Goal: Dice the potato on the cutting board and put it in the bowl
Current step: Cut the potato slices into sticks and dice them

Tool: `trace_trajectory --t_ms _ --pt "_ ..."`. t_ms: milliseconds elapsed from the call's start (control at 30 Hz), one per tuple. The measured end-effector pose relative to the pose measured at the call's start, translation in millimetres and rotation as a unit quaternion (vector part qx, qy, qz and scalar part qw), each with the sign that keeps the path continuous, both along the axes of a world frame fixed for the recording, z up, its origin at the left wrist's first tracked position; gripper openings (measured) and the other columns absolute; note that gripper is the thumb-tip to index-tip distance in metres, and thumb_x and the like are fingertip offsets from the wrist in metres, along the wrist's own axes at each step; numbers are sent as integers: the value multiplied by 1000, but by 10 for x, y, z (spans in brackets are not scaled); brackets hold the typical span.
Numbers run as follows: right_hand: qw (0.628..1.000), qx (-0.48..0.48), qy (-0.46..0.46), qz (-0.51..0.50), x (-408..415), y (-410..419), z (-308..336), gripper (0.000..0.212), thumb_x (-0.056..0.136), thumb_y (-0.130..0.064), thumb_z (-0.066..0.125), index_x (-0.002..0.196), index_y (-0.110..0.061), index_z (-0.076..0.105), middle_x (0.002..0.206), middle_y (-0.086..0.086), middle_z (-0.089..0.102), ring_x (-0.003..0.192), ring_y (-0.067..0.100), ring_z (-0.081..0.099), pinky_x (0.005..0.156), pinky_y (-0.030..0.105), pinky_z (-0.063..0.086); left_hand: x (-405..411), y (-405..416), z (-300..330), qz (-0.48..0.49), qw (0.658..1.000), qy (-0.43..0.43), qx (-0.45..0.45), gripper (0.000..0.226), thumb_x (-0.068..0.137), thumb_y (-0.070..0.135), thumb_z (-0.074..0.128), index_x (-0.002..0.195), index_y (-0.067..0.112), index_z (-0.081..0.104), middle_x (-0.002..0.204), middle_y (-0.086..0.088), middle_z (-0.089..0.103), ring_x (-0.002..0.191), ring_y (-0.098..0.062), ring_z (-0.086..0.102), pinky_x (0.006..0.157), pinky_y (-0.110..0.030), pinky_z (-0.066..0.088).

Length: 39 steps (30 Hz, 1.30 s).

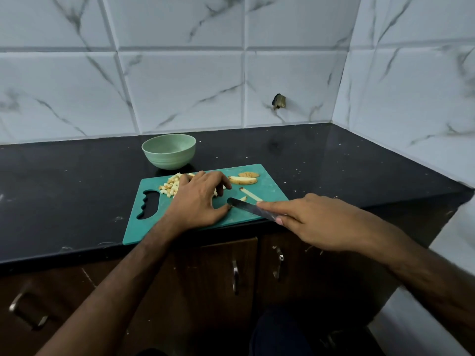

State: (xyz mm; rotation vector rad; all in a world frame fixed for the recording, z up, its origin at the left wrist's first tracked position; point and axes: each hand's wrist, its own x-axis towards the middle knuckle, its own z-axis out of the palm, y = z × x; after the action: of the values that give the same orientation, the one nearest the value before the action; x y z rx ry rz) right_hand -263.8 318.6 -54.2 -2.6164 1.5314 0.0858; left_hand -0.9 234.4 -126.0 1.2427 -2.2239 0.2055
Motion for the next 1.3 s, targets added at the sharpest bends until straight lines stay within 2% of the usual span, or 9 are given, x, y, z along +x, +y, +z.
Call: trace_trajectory --t_ms 167,333,433,533,600,700,933,1133,1300 --pt "1000 -4 14 12 72 4 23 47 111 -39 30 153 -56 22 83 -19 43 62 8 45 56 22 36 16 -33 -10 2 1000 -7 28 47 79 59 53 120 35 51 105 18 51 97 -6 44 85 -36 28" --pt "999 28 21 14 -99 41 88 47 110 -40 31 152 -60 24 108 -13 61 62 10 53 58 22 40 13 -45 -30 0 999 -19 37 41 81 57 53 118 38 52 105 20 52 99 -6 43 86 -36 26" --pt "997 73 16 5 -200 30 181 45 110 -39 35 150 -59 29 81 -22 52 64 11 58 59 23 44 27 -35 -35 -7 998 -25 48 40 82 56 47 118 39 52 111 21 54 107 -7 45 92 -37 26" --pt "985 151 -85 -12 -390 -75 232 46 110 -35 39 149 -59 34 58 -12 56 45 7 52 50 24 49 12 -25 -38 -37 997 -40 47 40 86 51 43 122 40 52 121 21 55 114 -5 44 94 -36 22" --pt "964 196 -180 -29 -552 -181 228 48 110 -32 40 149 -58 34 56 -2 48 37 12 44 37 25 44 -1 -13 -28 -56 997 -34 51 37 88 47 44 123 40 52 124 21 56 116 -3 45 98 -38 24" --pt "927 230 -294 -46 -730 -355 180 47 110 -30 41 146 -59 40 58 4 43 34 12 35 34 21 37 9 -10 -26 -73 996 -10 50 31 92 44 48 123 40 53 123 23 57 117 -1 48 100 -44 29" --pt "851 129 -500 -94 -588 -830 -217 42 110 -27 42 144 -51 49 60 5 43 35 12 31 35 20 32 -81 -62 25 -136 975 -165 64 48 102 37 27 143 38 52 146 19 50 133 -3 40 100 -39 26" --pt "797 83 -589 -106 -323 -1139 -483 44 110 -22 42 149 -44 47 54 3 43 34 15 32 35 21 35 -30 -65 -18 -87 988 -128 1 38 101 47 39 126 39 67 126 20 64 117 -7 56 95 -41 33" --pt "789 85 -601 -96 -307 -1203 -572 44 110 -23 42 147 -46 49 55 5 43 35 15 30 35 21 34 71 -141 -44 -3 996 -74 -41 18 97 40 57 103 39 74 107 18 70 106 -11 61 93 -41 29"
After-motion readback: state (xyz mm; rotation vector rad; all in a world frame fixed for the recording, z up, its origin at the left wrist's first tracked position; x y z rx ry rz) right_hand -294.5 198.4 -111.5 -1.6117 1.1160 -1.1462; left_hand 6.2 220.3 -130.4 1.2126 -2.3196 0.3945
